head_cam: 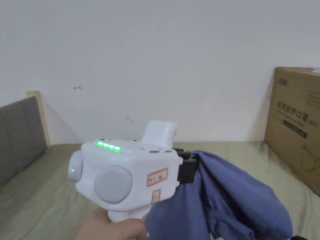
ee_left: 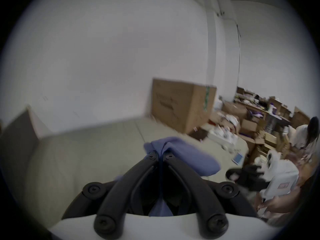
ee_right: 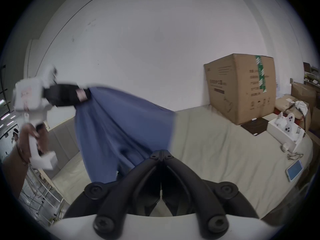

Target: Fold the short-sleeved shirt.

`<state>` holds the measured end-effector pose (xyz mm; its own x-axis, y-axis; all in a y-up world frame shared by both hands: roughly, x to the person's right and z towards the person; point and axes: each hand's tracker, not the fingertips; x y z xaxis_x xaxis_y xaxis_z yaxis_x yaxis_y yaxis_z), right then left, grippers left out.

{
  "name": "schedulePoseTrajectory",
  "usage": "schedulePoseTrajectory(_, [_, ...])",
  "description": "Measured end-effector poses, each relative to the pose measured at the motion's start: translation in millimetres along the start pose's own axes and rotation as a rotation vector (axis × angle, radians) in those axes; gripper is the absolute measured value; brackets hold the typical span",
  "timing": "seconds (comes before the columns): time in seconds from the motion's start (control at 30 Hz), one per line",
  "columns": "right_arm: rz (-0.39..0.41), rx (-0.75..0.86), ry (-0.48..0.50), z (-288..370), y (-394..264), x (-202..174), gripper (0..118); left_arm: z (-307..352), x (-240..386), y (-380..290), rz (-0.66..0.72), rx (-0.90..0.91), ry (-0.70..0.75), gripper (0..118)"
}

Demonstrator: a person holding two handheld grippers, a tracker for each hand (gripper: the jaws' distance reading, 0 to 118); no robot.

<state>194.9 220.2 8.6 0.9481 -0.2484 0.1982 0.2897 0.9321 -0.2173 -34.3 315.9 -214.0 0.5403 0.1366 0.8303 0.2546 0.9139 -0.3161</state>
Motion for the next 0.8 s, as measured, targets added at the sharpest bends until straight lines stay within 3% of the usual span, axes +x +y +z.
schedulePoseTrajectory(0.1, [-0.006,-0.028,-0.063,5,-9,21,0,-76,-17,-53,0.151,-0.292,-0.011,2])
schedulePoseTrajectory(0.2, [-0.063,-0.090,-0.075,3,-26,36,0,-131,-44,-122,0.455,-0.583,0.001,2])
schedulePoseTrajectory(0.23, [-0.074,-0.106,-0.076,2,-31,39,0,-140,-52,-141,0.528,-0.608,-0.014,3])
schedulePoseTrajectory(0.27, [-0.079,-0.124,-0.074,0,-36,42,0,-142,-55,-160,0.599,-0.644,0.008,11])
schedulePoseTrajectory(0.3, [-0.078,-0.138,-0.074,-2,-40,43,0,-144,-59,-175,0.619,-0.660,0.048,30])
schedulePoseTrajectory(0.33, [-0.073,-0.147,-0.074,-3,-43,42,0,-142,-63,-183,0.642,-0.666,0.062,63])
schedulePoseTrajectory(0.37, [-0.065,-0.157,-0.072,-5,-45,41,0,-139,-67,-189,0.658,-0.651,0.086,103])
schedulePoseTrajectory(0.4, [-0.059,-0.165,-0.068,-6,-46,39,0,-127,-71,-189,0.679,-0.641,0.086,108])
schedulePoseTrajectory(0.5, [-0.037,-0.168,-0.056,-8,-44,31,0,-94,-87,-168,0.717,-0.550,0.070,104])
schedulePoseTrajectory(0.6, [-0.031,-0.136,-0.043,-7,-37,21,0,-41,-86,-129,0.654,-0.360,0.111,104])
schedulePoseTrajectory(0.8, [-0.019,-0.001,-0.030,-2,-21,-3,0,81,-18,-115,0.313,0.264,0.304,103])
